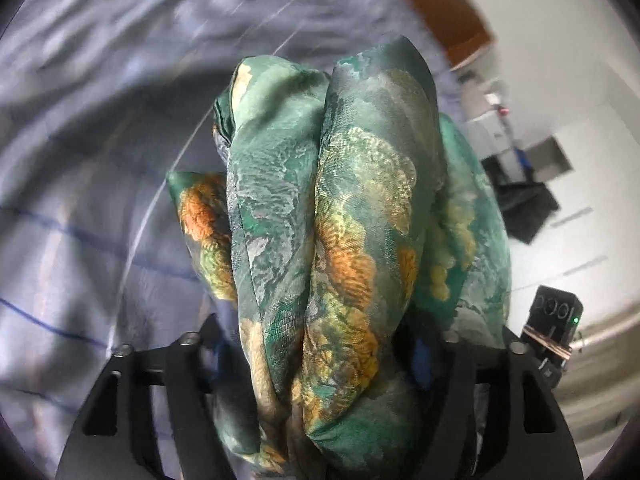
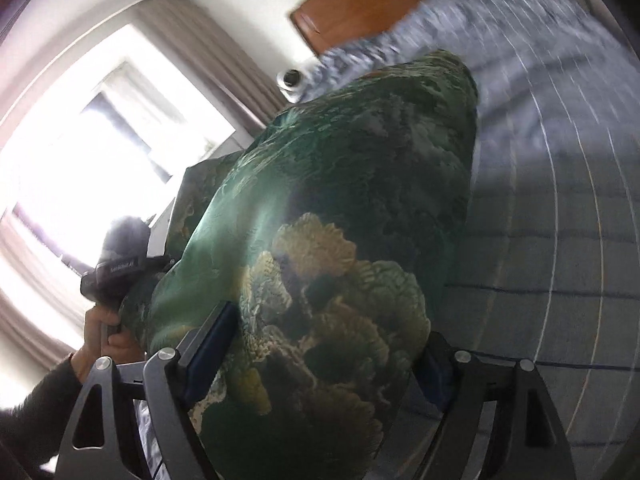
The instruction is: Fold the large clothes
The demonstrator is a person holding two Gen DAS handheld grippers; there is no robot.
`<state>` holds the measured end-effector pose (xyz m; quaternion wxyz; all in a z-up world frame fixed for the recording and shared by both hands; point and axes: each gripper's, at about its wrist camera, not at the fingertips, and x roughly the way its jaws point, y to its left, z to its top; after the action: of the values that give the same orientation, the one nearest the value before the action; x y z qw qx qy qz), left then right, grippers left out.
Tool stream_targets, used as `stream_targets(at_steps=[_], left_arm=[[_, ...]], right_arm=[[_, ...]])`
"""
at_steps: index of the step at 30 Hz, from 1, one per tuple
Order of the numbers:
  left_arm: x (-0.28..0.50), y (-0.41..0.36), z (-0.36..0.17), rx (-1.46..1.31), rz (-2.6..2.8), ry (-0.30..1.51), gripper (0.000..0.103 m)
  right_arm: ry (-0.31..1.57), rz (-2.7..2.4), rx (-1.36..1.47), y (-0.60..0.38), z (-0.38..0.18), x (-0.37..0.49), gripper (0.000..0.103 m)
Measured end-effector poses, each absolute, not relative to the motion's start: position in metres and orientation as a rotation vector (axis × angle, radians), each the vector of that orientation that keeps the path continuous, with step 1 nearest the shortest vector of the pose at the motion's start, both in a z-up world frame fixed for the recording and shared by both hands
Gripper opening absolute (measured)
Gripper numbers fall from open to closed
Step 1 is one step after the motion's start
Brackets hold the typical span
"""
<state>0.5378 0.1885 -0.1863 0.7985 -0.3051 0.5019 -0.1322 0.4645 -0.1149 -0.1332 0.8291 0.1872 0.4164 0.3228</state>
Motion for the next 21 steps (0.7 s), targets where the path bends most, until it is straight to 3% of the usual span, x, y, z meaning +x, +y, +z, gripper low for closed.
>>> stream_targets(at_steps=[1,4,8,13,18,21], left_arm=[[0.535,0.192,-0.194,-0.683,-0.273,1.044,0.096],[0.521,0.195,-0.184,-0.667,-0.276,0.997,0.098],[0.471,0.194,-0.124,-0.402,-0.169,0.857,0.099],[0.387,0.148,-0.061,-0.071,0.107,0.656,0.102],[0.313,0.103,-0.041,-0.108,0.206,0.538,0.103],[0.293,0.084,-0.036,-0.138,0.217,0.550,0.103]], right_arm=[[0.923,0.669,0.420,-0.117,-0.148,0.470,0.086],[0.960,0.628,0.532,-0.130,-0.181,0.469,0.103],[0.849,0.560,0.495,-0.140,-0.156,0.428,0.103],[0.626,0.411,0.209,-0.140,-0.085,0.346,0.103],[0.404,0.287,0.062,-0.150,-0.026,0.263,0.103],[0.412,0.238,0.056,-0.163,-0.016,0.236,0.103]])
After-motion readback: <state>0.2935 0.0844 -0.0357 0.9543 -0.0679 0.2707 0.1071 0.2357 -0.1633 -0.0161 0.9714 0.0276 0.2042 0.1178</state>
